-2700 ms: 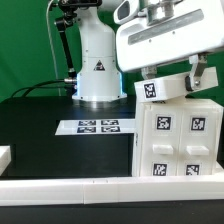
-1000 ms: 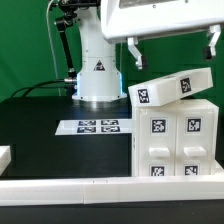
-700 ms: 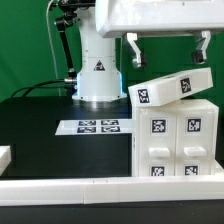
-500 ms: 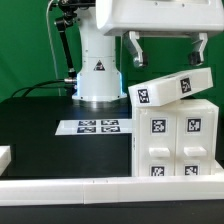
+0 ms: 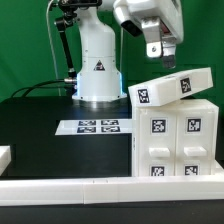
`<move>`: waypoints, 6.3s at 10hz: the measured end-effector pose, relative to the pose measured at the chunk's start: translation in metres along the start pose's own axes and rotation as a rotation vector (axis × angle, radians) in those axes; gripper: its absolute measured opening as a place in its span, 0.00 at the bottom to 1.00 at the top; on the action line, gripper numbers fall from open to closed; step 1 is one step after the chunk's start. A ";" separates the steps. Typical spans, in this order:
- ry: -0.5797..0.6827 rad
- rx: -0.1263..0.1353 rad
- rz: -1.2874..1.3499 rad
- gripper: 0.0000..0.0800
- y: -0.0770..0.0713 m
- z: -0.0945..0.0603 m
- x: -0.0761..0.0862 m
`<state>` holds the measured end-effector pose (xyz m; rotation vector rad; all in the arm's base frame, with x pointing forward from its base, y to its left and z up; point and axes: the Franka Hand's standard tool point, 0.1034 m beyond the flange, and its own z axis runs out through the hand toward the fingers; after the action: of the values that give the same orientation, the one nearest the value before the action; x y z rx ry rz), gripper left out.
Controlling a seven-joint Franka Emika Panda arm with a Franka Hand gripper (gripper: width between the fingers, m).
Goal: Assemble cabinet
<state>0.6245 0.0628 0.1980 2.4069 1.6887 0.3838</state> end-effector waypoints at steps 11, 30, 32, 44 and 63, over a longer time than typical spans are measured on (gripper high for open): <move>-0.065 0.039 -0.560 1.00 -0.025 0.020 0.022; -0.041 -0.015 0.362 0.71 -0.026 0.033 0.022; -0.032 -0.023 0.517 0.71 -0.025 0.033 0.025; 0.046 -0.003 1.311 0.71 -0.021 0.035 0.016; 0.006 0.191 2.559 0.98 -0.036 0.035 0.017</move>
Offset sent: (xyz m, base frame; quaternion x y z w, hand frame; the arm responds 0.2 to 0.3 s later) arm -0.0155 0.0191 -0.0058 -0.0020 -0.0027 -0.2154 0.9765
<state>0.6090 0.0915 0.1564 2.7234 -2.1109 0.2878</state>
